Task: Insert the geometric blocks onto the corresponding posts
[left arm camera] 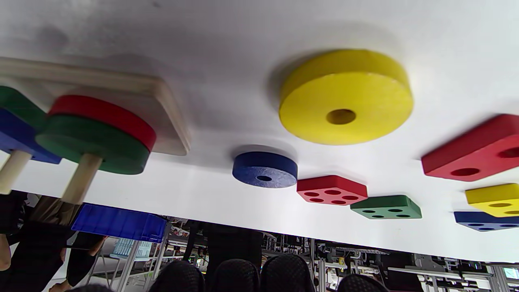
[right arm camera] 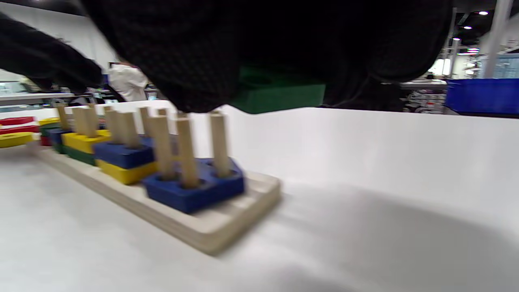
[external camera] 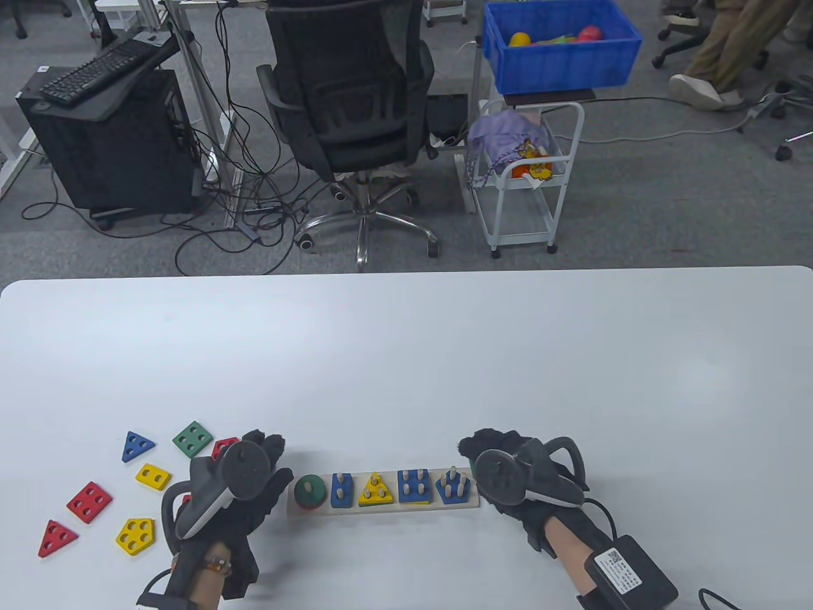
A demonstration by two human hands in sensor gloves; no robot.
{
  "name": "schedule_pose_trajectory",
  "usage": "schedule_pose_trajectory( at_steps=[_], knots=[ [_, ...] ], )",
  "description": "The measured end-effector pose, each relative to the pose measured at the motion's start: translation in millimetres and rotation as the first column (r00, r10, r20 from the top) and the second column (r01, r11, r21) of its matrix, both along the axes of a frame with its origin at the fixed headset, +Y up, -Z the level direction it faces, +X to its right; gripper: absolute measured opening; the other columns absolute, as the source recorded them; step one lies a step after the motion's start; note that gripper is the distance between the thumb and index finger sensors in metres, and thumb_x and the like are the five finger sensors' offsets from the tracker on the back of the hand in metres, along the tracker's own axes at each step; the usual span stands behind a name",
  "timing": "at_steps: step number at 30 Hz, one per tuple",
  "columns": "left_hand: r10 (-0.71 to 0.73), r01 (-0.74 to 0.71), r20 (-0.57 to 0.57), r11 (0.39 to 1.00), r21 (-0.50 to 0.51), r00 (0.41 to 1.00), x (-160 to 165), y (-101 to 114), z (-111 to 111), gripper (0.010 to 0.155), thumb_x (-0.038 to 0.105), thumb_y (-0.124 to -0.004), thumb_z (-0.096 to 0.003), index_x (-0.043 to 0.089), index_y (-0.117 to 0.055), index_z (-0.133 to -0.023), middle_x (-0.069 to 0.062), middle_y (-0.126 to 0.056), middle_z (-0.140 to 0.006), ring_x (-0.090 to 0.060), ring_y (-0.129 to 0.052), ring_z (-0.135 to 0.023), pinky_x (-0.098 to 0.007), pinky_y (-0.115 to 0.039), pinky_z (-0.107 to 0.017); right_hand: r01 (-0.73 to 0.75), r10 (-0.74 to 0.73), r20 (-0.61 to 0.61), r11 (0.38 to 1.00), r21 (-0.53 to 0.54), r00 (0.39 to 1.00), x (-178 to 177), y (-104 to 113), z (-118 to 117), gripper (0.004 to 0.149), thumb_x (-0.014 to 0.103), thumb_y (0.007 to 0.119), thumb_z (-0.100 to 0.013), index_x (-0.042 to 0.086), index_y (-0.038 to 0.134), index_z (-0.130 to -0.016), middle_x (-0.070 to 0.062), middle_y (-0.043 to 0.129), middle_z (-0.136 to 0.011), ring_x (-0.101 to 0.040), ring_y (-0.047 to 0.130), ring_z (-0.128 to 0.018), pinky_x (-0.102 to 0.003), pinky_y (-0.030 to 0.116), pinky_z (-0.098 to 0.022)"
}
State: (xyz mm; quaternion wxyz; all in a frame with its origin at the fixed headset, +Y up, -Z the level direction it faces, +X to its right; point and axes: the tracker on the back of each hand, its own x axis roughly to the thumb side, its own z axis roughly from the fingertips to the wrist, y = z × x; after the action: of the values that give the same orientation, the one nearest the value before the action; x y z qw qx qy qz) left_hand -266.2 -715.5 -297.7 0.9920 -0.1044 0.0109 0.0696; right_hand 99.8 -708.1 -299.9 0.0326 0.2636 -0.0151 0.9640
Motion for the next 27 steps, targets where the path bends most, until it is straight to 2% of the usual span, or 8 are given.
schedule_pose_trajectory(
  at_steps=[7, 18, 21, 27],
  knots=[
    [0.01, -0.01, -0.001, 1.0, 0.005, 1.0, 0, 0, 0, 0.064, 0.061, -0.062, -0.0506, 0.042, -0.052, -0.111, 0.006, -0.046, -0.126, -0.029, -0.054, -0.117, -0.062, -0.049, -0.081, -0.101, 0.103, -0.092, 0.994, 0.03, 0.99, -34, -2, 10, 0.063, 0.036, 0.092, -0.036, 0.019, 0.071, -0.093, -0.015, 0.077, -0.096, -0.038, 0.09, -0.076, -0.059, 0.078, -0.058],
    [0.008, -0.008, 0.0, 1.0, -0.001, 1.0, 0, 0, 0, 0.064, 0.061, -0.062, -0.0507, 0.042, -0.052, -0.111, 0.006, -0.046, -0.126, -0.029, -0.054, -0.117, -0.062, -0.049, -0.081, -0.169, 0.167, -0.088, 0.986, -0.01, 0.982, -42, -9, 4, 0.059, 0.034, 0.09, -0.039, 0.019, 0.072, -0.093, -0.014, 0.074, -0.099, -0.038, 0.086, -0.08, -0.062, 0.073, -0.061],
    [0.006, -0.006, 0.0, 1.0, -0.001, 1.0, 0, 0, 0, 0.064, 0.061, -0.062, -0.0506, 0.042, -0.052, -0.111, 0.006, -0.046, -0.126, -0.029, -0.054, -0.117, -0.062, -0.049, -0.081, -0.184, 0.182, -0.079, 0.983, -0.025, 0.98, -41, -11, 4, 0.065, 0.036, 0.089, -0.039, 0.019, 0.066, -0.097, -0.016, 0.068, -0.103, -0.041, 0.08, -0.087, -0.066, 0.068, -0.062],
    [0.06, -0.059, -0.016, 0.998, 0.021, 0.998, -7, 9, 2, 0.064, 0.061, -0.062, -0.0506, 0.042, -0.052, -0.111, 0.006, -0.046, -0.126, -0.029, -0.054, -0.117, -0.062, -0.049, -0.081, -0.085, 0.085, 0.005, 0.996, -0.037, 0.996, -10, -1, 10, 0.064, 0.04, 0.085, -0.042, 0.019, 0.065, -0.098, -0.017, 0.067, -0.104, -0.042, 0.079, -0.088, -0.067, 0.067, -0.062]
  ],
)
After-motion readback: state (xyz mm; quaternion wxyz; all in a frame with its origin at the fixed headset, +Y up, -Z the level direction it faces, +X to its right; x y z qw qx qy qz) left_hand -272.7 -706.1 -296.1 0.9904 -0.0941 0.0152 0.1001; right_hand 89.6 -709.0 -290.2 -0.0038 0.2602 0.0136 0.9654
